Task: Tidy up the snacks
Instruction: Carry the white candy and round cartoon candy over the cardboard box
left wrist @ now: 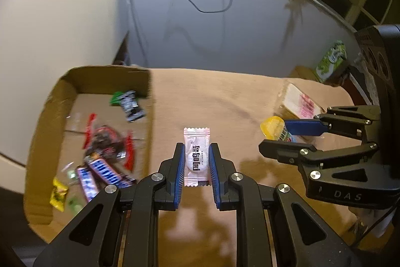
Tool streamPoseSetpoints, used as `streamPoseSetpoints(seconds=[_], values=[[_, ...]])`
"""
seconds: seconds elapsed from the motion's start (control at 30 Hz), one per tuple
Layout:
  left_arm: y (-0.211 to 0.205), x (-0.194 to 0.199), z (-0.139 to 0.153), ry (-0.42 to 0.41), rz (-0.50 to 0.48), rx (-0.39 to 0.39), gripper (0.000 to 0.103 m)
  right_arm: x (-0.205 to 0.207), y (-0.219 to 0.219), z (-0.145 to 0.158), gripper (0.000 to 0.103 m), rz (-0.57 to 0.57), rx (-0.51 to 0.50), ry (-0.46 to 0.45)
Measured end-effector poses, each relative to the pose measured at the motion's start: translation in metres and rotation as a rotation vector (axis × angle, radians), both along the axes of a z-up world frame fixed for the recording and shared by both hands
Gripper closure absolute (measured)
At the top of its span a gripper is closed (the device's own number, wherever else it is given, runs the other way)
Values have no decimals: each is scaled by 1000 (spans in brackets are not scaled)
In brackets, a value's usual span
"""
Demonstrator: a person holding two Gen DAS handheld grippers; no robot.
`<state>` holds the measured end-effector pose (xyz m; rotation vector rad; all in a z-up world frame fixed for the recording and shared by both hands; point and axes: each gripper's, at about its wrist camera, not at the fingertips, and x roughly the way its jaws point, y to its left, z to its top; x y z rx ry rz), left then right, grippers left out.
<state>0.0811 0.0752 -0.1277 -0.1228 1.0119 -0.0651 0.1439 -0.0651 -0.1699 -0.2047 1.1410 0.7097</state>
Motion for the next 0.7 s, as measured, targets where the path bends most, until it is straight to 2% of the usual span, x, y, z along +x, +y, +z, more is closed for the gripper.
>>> streamPoseSetpoints(seconds=[0.43, 0.7], values=[[63, -33, 2, -6, 162, 18, 86, 3, 84, 11, 61, 138, 27, -21], [95, -40, -2, 0, 234, 35, 85, 3, 129, 15, 61, 214, 29, -35]])
